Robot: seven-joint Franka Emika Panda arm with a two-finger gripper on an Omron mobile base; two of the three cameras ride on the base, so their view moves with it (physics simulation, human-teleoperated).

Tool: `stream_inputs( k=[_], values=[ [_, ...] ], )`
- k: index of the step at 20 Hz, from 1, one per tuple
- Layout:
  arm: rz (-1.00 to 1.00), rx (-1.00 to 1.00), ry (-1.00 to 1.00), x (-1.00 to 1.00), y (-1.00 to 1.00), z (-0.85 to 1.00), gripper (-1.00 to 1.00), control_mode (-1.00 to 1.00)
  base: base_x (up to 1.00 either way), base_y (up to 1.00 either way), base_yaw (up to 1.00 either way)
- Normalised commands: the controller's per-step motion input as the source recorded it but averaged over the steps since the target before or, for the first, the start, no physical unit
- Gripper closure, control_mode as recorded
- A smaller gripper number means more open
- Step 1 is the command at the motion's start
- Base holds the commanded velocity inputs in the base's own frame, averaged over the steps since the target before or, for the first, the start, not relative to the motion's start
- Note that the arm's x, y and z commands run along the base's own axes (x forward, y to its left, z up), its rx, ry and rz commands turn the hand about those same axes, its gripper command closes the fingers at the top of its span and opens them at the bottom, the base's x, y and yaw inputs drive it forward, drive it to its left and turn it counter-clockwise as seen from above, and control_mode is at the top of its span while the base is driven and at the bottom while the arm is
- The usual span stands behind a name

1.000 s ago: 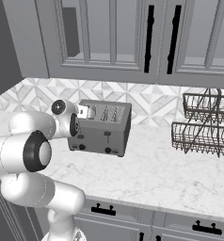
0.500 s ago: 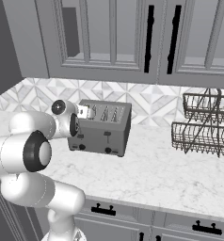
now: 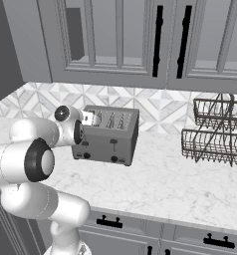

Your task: Start the toaster. Once the lever pops up, take the bread to the plate on the dining counter.

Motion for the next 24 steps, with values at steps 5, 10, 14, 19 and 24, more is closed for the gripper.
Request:
stream_inputs(
  k=[5,10,14,19,24],
  values=[
    [0.0,0.0,0.0,0.0,0.0,0.0,-1.0,-1.0,0.0,0.0,0.0],
    [0.0,0.0,0.0,0.0,0.0,0.0,-1.0,-1.0,0.0,0.0,0.0],
    [0.0,0.0,0.0,0.0,0.0,0.0,-1.0,-1.0,0.0,0.0,0.0],
    [0.0,0.0,0.0,0.0,0.0,0.0,-1.0,-1.0,0.0,0.0,0.0],
    [0.0,0.0,0.0,0.0,0.0,0.0,-1.0,-1.0,0.0,0.0,0.0]
  ],
)
